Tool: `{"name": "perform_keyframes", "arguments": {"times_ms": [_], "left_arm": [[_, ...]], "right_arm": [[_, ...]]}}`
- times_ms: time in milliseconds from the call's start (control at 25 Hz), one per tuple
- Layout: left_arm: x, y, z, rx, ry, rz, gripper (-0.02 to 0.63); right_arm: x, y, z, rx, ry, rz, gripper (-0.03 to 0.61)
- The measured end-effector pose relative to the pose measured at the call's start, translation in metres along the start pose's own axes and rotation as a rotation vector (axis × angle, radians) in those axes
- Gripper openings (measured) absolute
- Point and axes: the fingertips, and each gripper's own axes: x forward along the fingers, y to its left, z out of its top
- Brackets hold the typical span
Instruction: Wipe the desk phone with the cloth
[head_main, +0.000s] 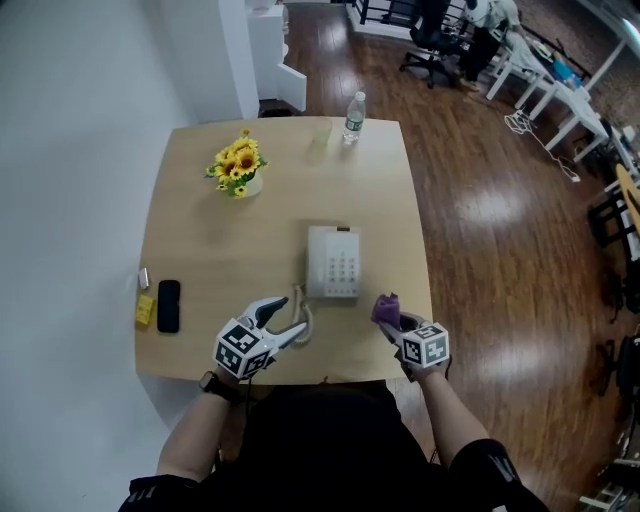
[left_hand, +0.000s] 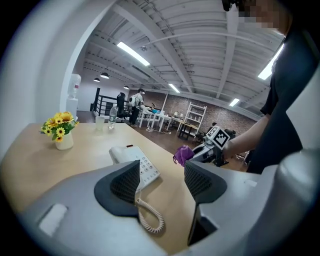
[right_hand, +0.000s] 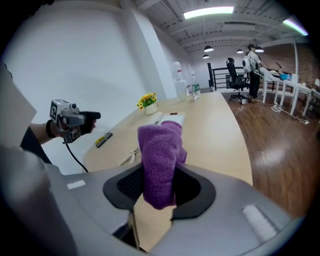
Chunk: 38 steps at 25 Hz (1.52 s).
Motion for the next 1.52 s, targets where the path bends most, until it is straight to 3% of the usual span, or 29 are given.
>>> {"name": "perform_keyframes", "arguments": {"times_ms": [280,760,1520], "left_arm": [[0.000,-0.008,-0.002,0.012,0.011,-0.013,0.275],[0.006,-0.021,0.008,0.024,0.023,0.018,0.275],[0.003,-0.054,0.009,0.033,0.011,0.070,0.275]], "right_arm": [[-0.017,0.009,0.012,0.017,-0.072,0.002,0.153],[-0.019,0.009,0.026,0.007,-0.095,0.071,0.153],[-0.044,0.008,0.013,-0.042,-0.095,0.119,0.153]]}}
